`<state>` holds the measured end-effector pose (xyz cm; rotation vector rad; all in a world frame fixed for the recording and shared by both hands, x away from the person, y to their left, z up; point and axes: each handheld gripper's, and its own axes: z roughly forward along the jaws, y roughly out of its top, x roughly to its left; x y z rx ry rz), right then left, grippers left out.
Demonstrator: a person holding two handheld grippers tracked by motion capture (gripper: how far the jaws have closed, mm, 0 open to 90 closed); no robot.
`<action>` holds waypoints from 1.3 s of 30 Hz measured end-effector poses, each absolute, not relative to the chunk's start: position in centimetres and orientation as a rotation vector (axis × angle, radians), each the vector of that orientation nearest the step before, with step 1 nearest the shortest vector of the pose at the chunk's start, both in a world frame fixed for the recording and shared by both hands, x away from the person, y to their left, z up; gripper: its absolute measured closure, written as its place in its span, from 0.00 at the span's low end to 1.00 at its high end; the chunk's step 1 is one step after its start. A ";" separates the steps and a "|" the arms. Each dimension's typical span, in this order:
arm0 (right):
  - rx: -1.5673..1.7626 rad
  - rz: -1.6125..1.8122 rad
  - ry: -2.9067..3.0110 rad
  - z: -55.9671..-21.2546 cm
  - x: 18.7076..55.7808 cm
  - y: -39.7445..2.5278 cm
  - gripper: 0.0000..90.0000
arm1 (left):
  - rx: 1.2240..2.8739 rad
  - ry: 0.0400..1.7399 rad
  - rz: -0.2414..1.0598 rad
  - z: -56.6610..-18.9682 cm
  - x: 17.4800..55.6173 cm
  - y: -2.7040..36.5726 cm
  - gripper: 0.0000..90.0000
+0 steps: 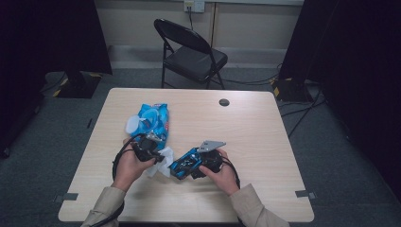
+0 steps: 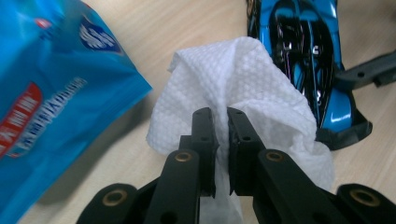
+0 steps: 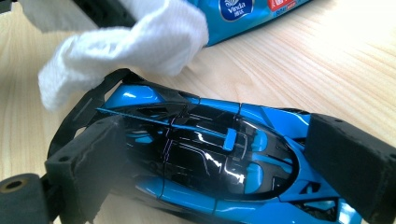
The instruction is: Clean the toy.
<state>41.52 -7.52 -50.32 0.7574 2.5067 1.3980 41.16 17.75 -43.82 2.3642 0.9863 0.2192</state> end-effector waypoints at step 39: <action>0.762 1.395 2.505 -50.3 41.7 -7.6 0.06 | 2.402 0.983 0.248 -47.7 47.3 8.5 0.89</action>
